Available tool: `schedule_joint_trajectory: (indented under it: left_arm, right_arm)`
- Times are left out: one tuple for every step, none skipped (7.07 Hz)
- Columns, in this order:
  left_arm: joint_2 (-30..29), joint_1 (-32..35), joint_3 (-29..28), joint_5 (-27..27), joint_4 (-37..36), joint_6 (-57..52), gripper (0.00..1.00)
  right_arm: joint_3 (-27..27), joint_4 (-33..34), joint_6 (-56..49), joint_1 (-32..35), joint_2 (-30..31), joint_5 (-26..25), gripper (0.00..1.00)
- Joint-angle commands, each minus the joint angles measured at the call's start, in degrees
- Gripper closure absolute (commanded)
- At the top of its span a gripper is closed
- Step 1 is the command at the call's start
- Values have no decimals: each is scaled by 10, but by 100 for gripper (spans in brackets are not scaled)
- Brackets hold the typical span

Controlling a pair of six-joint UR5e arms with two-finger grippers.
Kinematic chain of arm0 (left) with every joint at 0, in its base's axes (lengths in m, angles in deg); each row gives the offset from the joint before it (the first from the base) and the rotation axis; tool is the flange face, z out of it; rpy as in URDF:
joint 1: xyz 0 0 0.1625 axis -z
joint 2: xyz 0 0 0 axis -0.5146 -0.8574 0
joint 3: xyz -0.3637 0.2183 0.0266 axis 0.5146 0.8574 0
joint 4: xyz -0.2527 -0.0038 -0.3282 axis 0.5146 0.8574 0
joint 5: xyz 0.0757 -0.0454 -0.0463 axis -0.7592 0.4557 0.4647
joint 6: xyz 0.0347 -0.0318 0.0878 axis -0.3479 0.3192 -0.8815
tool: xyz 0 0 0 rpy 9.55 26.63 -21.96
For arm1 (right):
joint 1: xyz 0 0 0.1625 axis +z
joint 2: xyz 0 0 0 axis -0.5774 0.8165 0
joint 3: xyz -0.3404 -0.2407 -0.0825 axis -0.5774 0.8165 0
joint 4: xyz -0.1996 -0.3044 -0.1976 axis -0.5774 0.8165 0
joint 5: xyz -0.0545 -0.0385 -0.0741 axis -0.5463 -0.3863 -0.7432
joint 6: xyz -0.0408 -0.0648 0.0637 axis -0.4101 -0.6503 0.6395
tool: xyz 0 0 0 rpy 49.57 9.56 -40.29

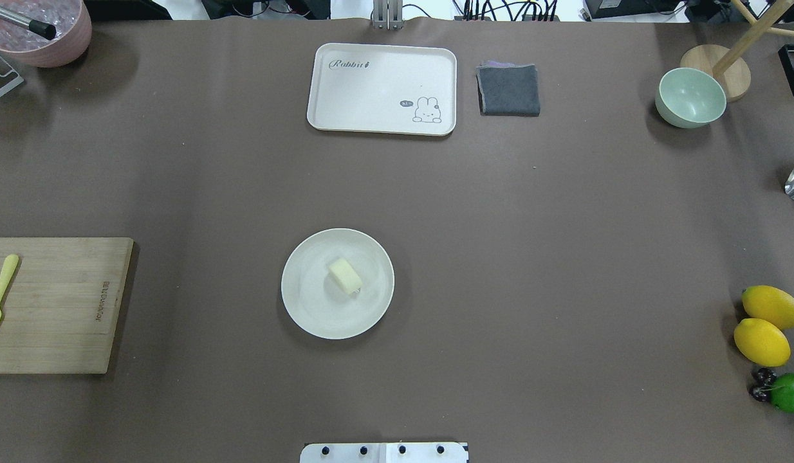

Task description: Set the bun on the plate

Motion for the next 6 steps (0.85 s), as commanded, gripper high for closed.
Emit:
schedule_joint_trajectory:
  left_arm:
    - [0,0,-12,-1,-5,4,2]
    - [0,0,-10,0,-17,6,2]
    - [2,0,-9,1,-18,7,2]
    - [2,0,-9,2,-18,7,2]
    - [2,0,-8,2,-18,7,2]
    - [2,0,-7,2,-18,7,2]
  right_arm:
    - [1,0,0,0,0,1,0]
    - [0,0,0,0,0,1,0]
    - [0,0,0,0,0,0,0]
    - [-1,0,0,0,0,0,0]
    - [-1,0,0,0,0,1,0]
    - [-1,0,0,0,0,1,0]
